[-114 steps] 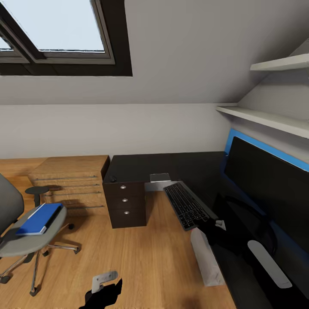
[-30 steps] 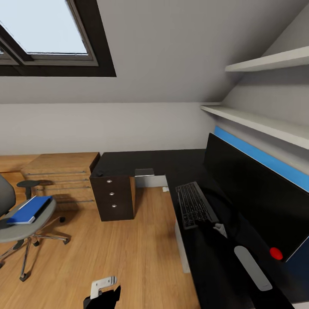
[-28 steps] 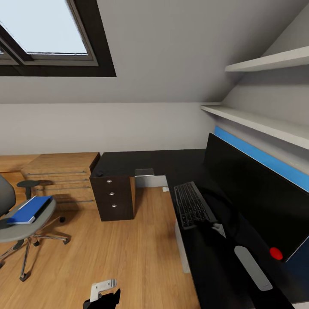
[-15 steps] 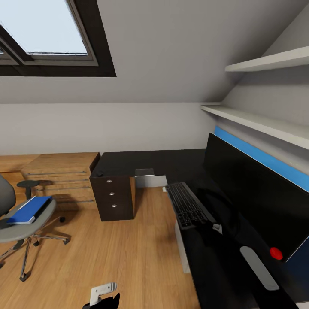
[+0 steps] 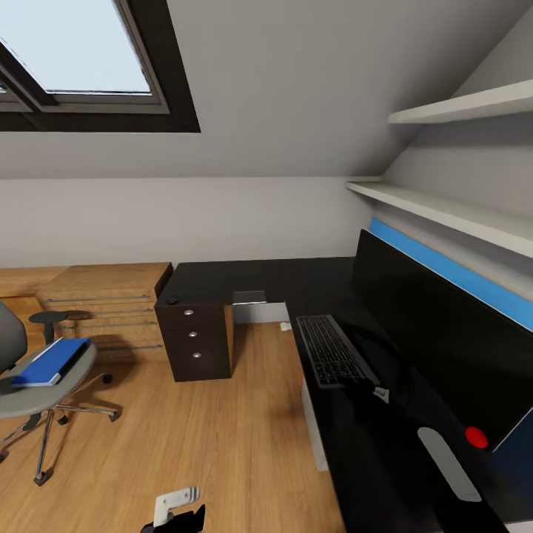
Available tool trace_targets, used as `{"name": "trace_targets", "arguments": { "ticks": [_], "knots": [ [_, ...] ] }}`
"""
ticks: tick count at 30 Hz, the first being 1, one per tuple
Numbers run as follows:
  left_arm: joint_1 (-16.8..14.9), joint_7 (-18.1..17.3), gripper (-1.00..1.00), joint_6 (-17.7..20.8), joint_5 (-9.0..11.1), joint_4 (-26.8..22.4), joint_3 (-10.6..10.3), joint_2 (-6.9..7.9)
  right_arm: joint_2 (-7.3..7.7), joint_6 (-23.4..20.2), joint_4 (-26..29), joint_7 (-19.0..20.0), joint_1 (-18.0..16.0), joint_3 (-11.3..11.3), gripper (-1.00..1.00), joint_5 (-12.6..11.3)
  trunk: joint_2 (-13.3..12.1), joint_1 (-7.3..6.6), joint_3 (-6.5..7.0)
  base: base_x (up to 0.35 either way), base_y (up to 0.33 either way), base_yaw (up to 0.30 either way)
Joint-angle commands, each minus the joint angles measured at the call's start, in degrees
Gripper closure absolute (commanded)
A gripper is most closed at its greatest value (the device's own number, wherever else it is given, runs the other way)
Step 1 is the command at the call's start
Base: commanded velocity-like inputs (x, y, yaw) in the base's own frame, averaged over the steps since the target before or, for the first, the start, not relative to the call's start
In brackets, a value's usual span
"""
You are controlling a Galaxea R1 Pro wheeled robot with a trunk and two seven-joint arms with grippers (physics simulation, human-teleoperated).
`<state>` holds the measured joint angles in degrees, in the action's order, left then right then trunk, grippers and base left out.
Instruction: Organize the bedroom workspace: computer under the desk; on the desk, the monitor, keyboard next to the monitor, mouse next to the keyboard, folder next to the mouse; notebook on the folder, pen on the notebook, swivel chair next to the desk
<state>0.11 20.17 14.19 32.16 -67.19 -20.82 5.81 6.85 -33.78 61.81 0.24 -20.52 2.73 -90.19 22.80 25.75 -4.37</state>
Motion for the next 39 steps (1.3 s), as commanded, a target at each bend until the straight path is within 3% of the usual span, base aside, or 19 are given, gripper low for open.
{"name": "trace_targets", "arguments": {
  "ticks": [1, 28, 33, 39],
  "knots": [
    [0.0, 0.4, -1.0, 0.1, 0.5, -0.1, -0.1, 0.07, -0.07, -0.3, 0.0, 0.1, 0.0, 0.2, 1.0, -0.1, 0.1, 0.04, -0.11, 0.0, 0.0, 0.0],
    [0.0, 0.9, -1.0, 0.1, 0.8, -2.0, 0.5, 0.24, -0.13, -0.2, 0.0, 0.2, 0.0, -0.1, 1.0, 0.3, 0.1, 0.04, -0.11, 0.0, -0.043, 0.0],
    [0.0, 1.0, -1.0, 0.1, 0.9, -2.7, 2.7, 0.1, -0.13, -0.2, 0.0, 0.2, 0.0, -0.2, 1.0, 0.3, 2.1, 1.14, -1.01, 0.0, 0.0, 0.0],
    [0.0, 1.0, -1.0, 0.1, 0.9, -2.8, 3.0, 0.08, -0.13, -0.2, 0.0, 0.2, 0.0, -0.1, 1.0, 0.3, 4.5, 2.45, -2.09, 0.0, 0.0, 0.0]
  ]
}}
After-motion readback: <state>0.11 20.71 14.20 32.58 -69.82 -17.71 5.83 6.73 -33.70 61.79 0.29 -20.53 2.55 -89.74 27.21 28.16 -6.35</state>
